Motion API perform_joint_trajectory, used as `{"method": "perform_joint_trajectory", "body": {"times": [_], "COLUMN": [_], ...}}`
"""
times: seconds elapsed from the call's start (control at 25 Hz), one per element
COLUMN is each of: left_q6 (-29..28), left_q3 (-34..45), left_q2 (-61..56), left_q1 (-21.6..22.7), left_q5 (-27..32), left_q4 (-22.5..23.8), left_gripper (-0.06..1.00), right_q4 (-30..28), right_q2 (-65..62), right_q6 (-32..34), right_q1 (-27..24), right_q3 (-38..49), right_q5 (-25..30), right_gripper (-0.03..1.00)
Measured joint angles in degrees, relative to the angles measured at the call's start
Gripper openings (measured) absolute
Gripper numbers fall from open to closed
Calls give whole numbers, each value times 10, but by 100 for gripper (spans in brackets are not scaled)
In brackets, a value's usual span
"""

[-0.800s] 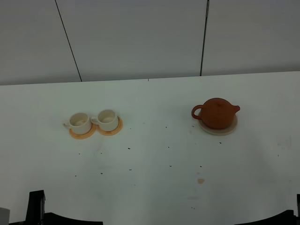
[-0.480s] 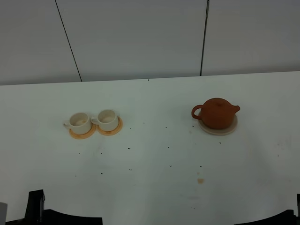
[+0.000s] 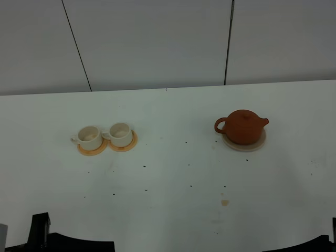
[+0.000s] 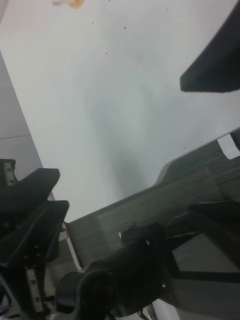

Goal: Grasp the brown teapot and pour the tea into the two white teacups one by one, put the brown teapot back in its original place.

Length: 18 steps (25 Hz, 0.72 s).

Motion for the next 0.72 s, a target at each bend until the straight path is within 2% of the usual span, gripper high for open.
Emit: {"method": "perform_joint_trajectory", "body": {"times": [0.24, 0.36, 0.44, 0.56, 0.64, 0.72], "left_q6": [-3, -11, -39, -128, -219, -346], "left_q3": [-1, -16, -38, -79, -110, -142], "left_q2": [0, -4, -21, -81, -138, -210], "left_q1": [0, 0, 0, 0, 0, 0], "left_q5": [-7, -12, -33, -103, -161, -220], "left_q4": [-47, -70, -66, -17, 52, 139], "left_gripper": [36, 33, 30, 23, 19, 18], "right_q4": [11, 53, 89, 128, 145, 158], "right_q2": [0, 0, 0, 0, 0, 0], "right_q6": [2, 2, -6, -29, -49, -69], "right_q1": [0, 0, 0, 0, 0, 0], "right_q3": [0, 0, 1, 1, 1, 1], "right_q5": [-22, -62, -90, -115, -120, -127], "right_gripper": [47, 45, 43, 40, 39, 38]}}
